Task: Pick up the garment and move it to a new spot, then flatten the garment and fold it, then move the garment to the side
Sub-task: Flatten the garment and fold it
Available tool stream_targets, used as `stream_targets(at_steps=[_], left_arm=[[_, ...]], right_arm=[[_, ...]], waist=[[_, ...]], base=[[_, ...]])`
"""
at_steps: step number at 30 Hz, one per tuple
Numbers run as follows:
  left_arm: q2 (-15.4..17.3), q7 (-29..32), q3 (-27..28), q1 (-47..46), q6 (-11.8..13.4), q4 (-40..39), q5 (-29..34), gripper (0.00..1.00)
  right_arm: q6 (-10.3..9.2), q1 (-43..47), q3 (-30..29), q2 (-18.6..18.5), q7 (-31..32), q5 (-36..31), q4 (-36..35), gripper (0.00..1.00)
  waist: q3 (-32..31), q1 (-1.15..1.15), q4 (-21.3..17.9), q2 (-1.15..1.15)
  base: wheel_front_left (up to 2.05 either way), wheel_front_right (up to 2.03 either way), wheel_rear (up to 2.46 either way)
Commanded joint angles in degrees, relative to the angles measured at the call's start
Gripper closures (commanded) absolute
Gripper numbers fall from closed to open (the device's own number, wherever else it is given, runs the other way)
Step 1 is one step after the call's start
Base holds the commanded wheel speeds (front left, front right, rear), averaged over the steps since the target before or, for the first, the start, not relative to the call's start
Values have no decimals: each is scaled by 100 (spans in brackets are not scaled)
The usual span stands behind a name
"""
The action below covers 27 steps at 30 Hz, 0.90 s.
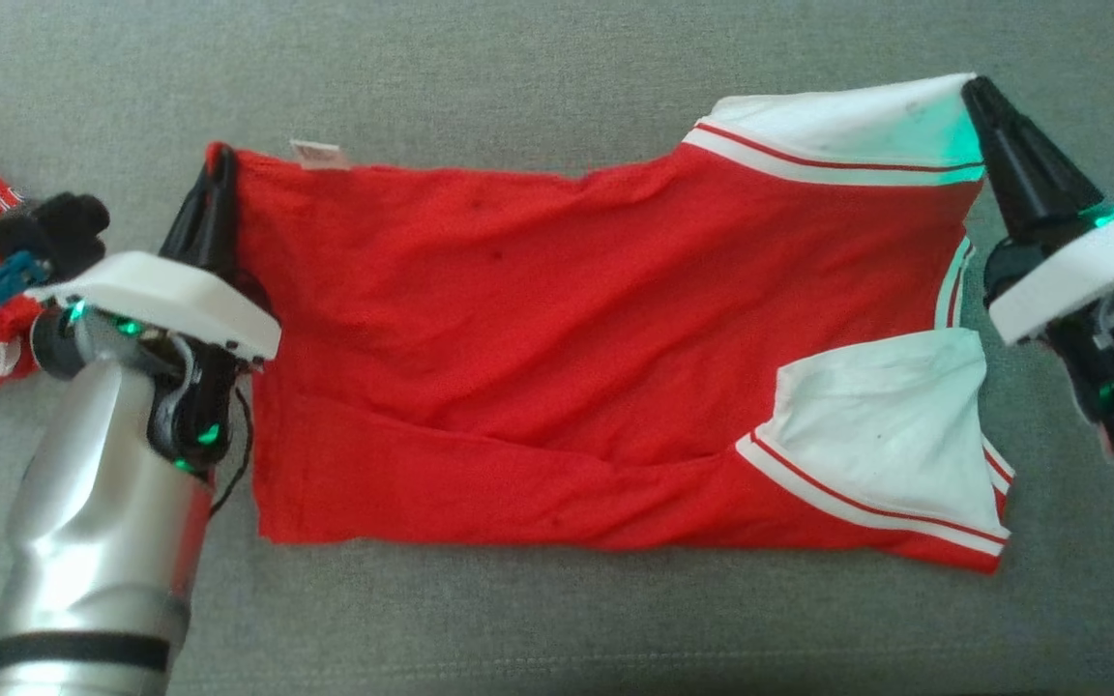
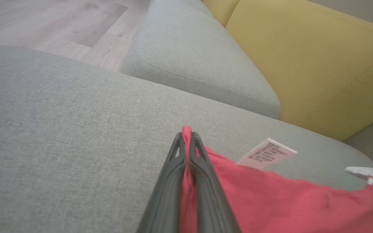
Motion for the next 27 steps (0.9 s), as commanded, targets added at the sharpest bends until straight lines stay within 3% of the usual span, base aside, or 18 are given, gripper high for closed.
stream_targets(at_steps=[1,10,16,27], left_arm=[[239,50,232,-2,35,-319,-83,100],[305,584,473,1132,303,-1669,-592,100],[375,724,685,1986,553,-2291,-833,100],[283,739,611,2766,713,-2347,-889,100]], right_arm=[[41,143,-28,-126,34,-1,-267,100],[41,1379,-532,-65,376,-27,-1238,100],[41,2323,-948,244,719,-88,-1760,100],[41,3481,-1547,918,1272,-509,-2050,100]], waist=[[-12,0,-1,0],[-128,0,-79,0],[-137,0,-210,0],[-151,0,-202,0]], base=[[0,0,0],[0,0,0],[0,0,0],[0,0,0]])
